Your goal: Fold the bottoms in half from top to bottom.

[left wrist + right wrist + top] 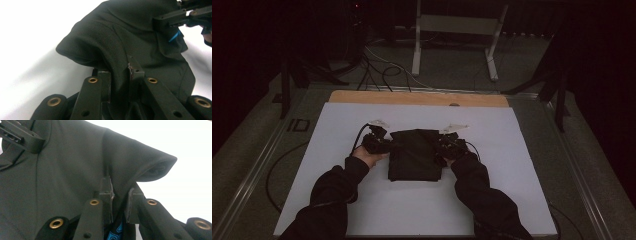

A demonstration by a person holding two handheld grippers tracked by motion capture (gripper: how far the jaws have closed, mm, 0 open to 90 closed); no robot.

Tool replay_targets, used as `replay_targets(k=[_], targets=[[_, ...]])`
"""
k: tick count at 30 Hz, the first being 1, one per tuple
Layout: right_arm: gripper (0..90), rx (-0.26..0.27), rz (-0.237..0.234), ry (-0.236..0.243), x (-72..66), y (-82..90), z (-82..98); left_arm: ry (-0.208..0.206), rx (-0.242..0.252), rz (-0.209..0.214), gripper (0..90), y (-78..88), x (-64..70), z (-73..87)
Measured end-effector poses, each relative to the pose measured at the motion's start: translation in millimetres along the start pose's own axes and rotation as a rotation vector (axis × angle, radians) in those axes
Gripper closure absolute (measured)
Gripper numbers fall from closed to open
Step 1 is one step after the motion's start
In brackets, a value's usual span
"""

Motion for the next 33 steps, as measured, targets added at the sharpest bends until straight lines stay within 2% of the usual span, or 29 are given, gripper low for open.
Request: replay_targets(k=[8,14,33], targets=[[78.4,-0.012,0.015,-0.003,8.1,-8.7,-0.1,0.009,-0.01,-0.012,77.2,-7.9,-8.4,-2.4],[78.0,-0.024,0.002,-0.024,13.9,-15.6,3.7,0.026,-0.027,-0.019,77.2,-15.2,-14.7,-1.7],[76.2,-0.061,0.019,-0.038,25.0,-33.0,14.6,0.054,-0.051,-0.032,73.5,-29.7,-22.0,2.3]])
Point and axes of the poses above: each handheld gripper's, and its own axes: y roughly backward along the jaws, z roughly out of its underside, x roughly to its right, the point moved 6 cm from there along -y, roughly forward along the jaws, and after that the axes turned 6 degrees about x, right-handed, at the moved point
